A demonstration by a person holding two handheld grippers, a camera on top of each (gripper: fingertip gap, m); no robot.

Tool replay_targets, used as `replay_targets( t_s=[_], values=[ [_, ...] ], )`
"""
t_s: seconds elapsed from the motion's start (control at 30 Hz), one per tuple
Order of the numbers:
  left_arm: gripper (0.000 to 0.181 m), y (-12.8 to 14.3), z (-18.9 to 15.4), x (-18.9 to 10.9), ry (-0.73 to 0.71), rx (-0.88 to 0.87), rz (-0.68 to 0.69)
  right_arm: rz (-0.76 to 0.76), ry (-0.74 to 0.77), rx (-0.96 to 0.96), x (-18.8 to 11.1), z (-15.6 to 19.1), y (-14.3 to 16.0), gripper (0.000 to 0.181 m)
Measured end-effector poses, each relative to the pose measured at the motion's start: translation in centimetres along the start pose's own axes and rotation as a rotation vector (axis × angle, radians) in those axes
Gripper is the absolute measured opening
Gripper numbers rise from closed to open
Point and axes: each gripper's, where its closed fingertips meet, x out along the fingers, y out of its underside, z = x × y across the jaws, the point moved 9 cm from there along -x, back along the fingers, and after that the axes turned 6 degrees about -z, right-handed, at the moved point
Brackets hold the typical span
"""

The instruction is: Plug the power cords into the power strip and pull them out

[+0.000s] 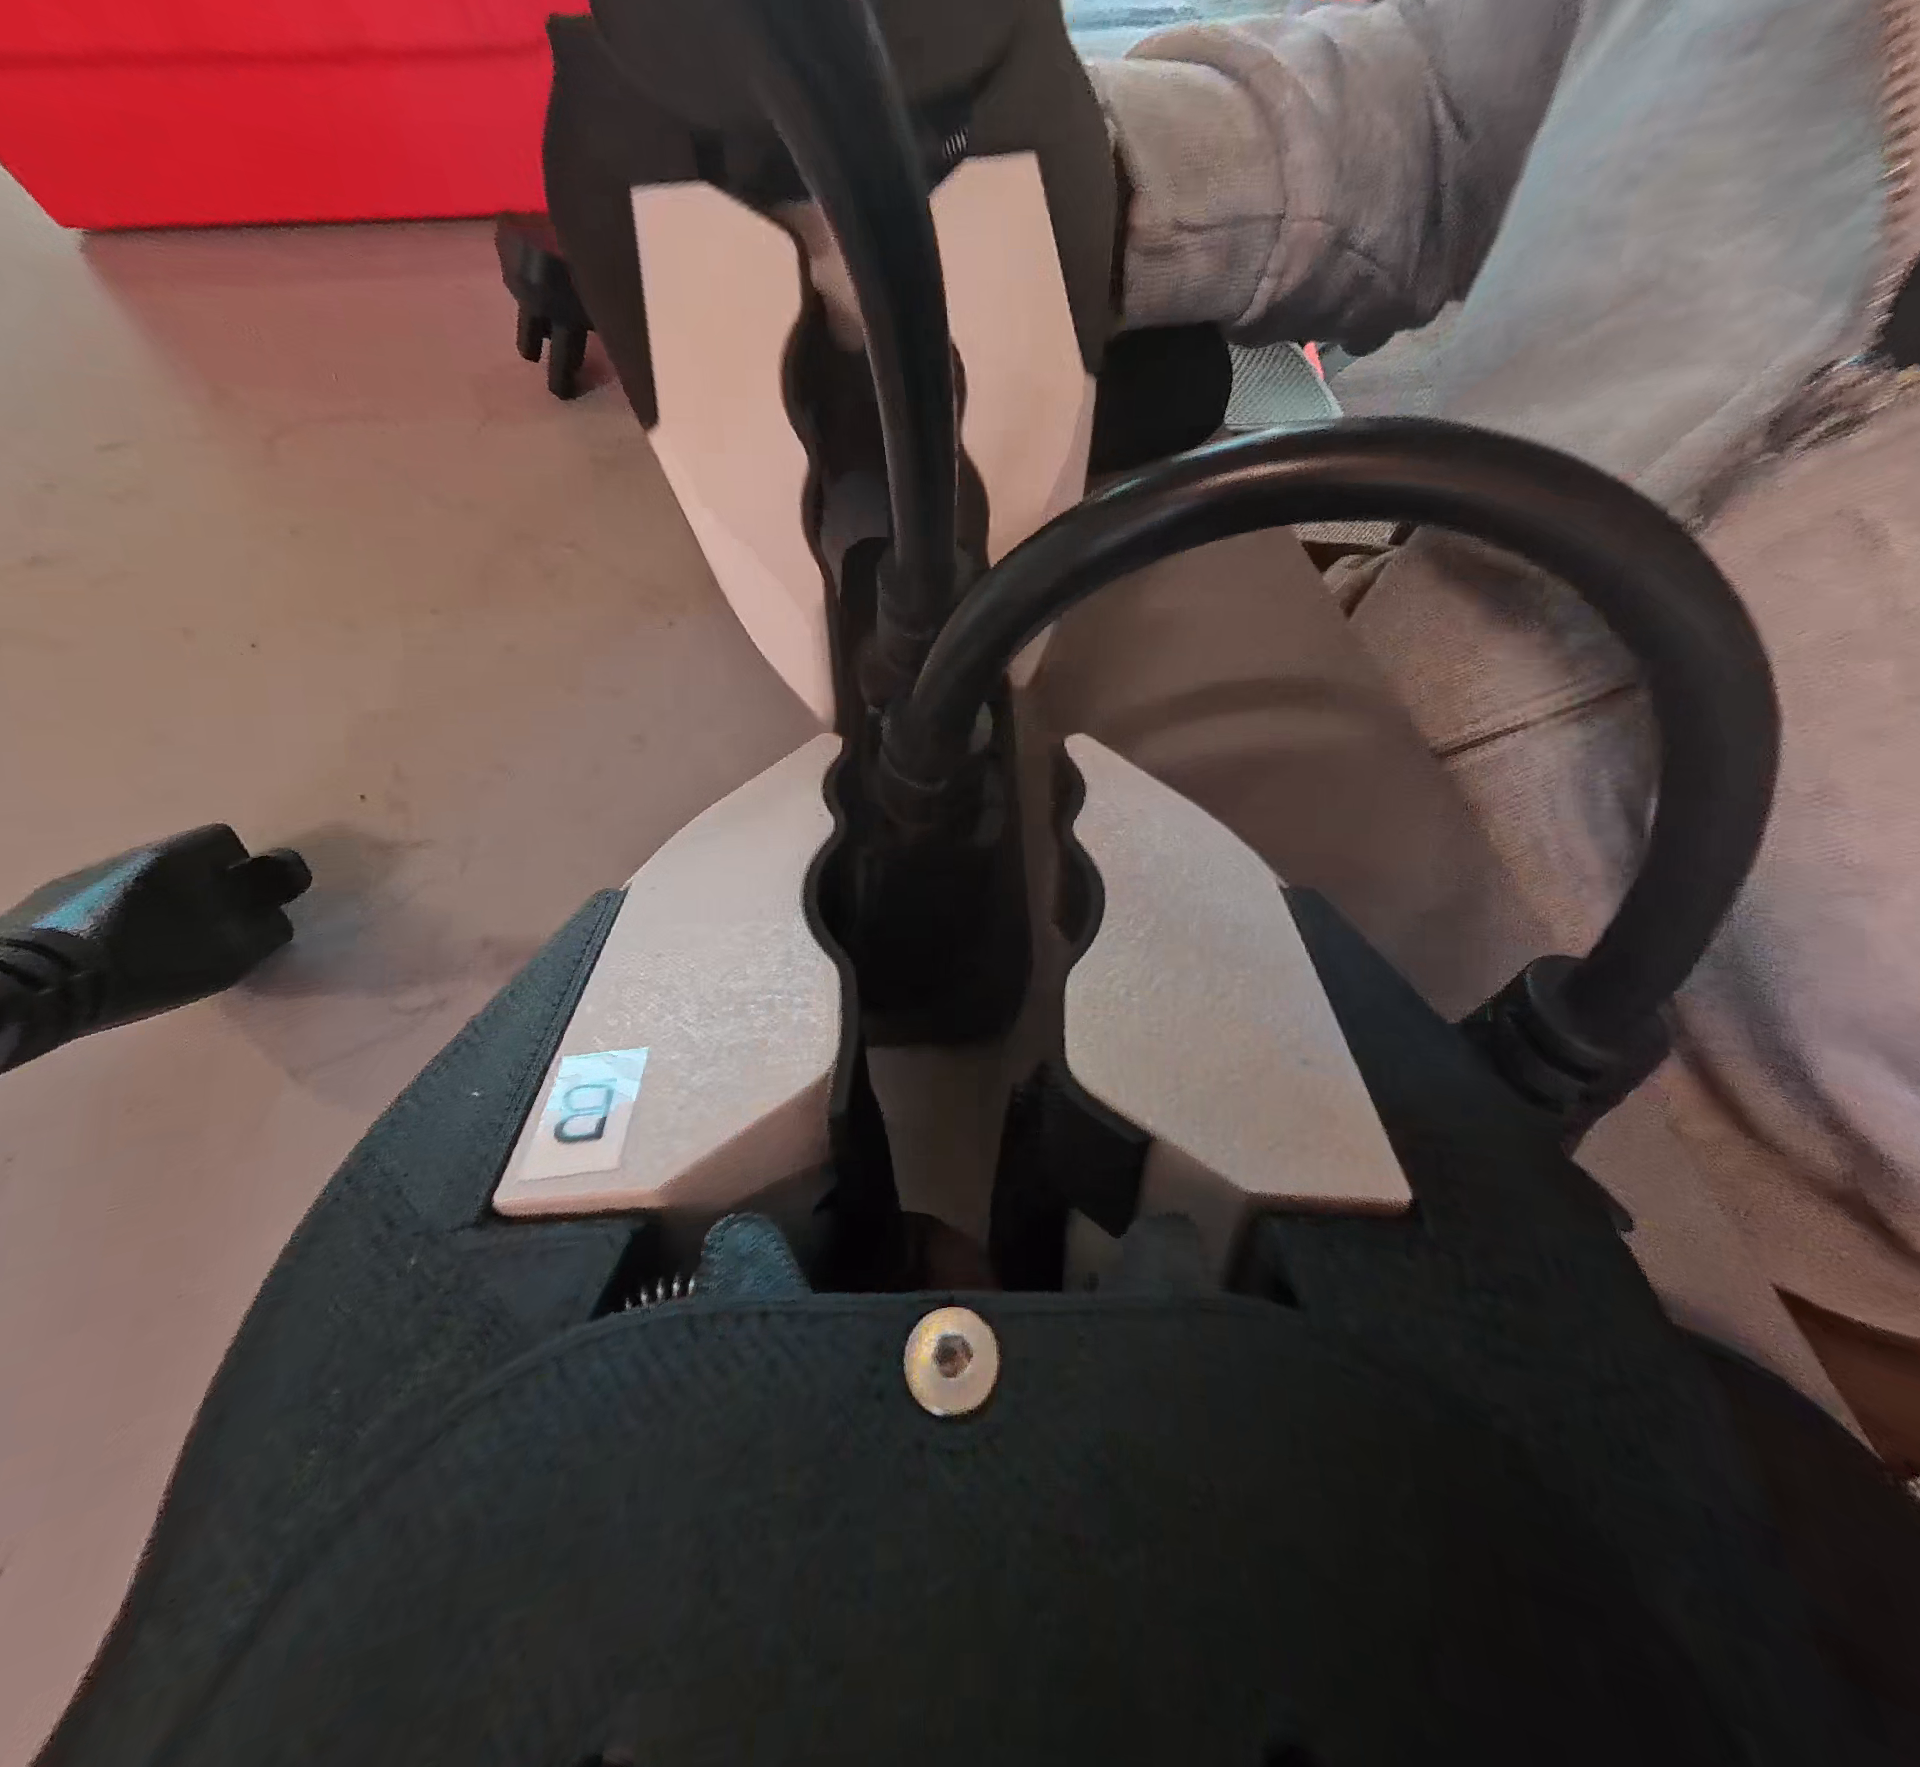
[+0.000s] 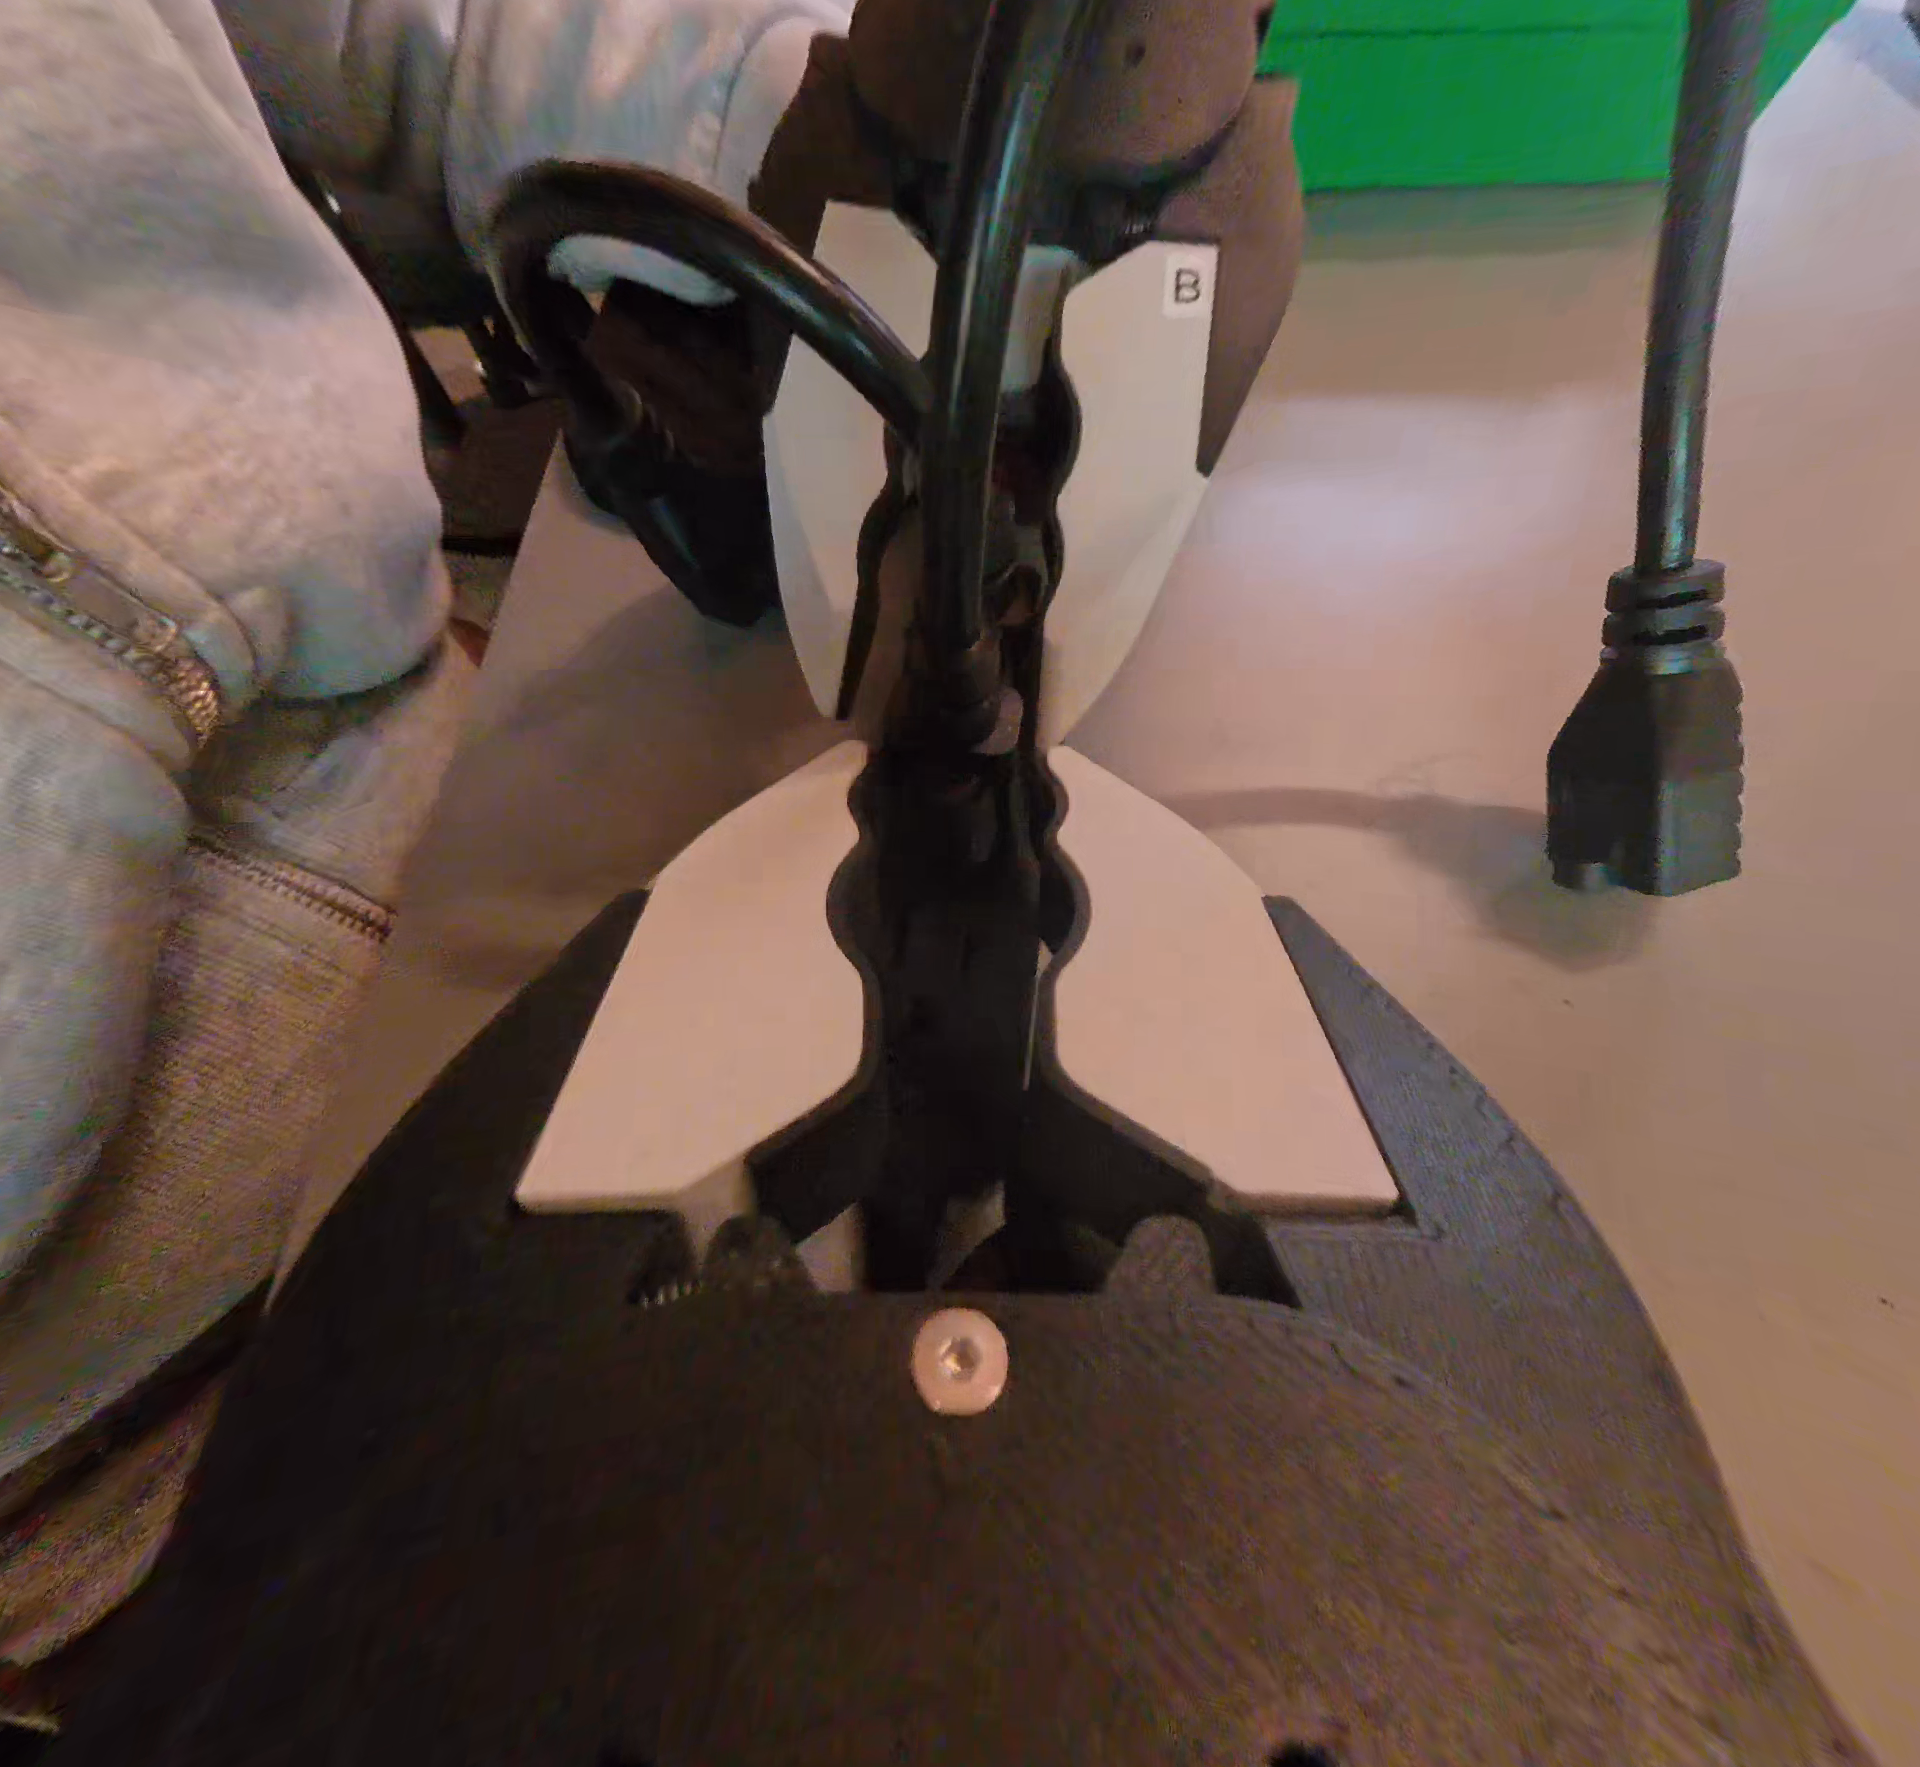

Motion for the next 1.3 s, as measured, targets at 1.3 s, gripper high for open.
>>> replay_targets(
  t_s=[1.3],
  values=[
    [0.027, 0.6, -0.7, 0.4, -0.090, 0.005, 0.132, 0.142, 0.078, -0.054, 1.6, 1.1, 0.2, 0.027]
  ],
)
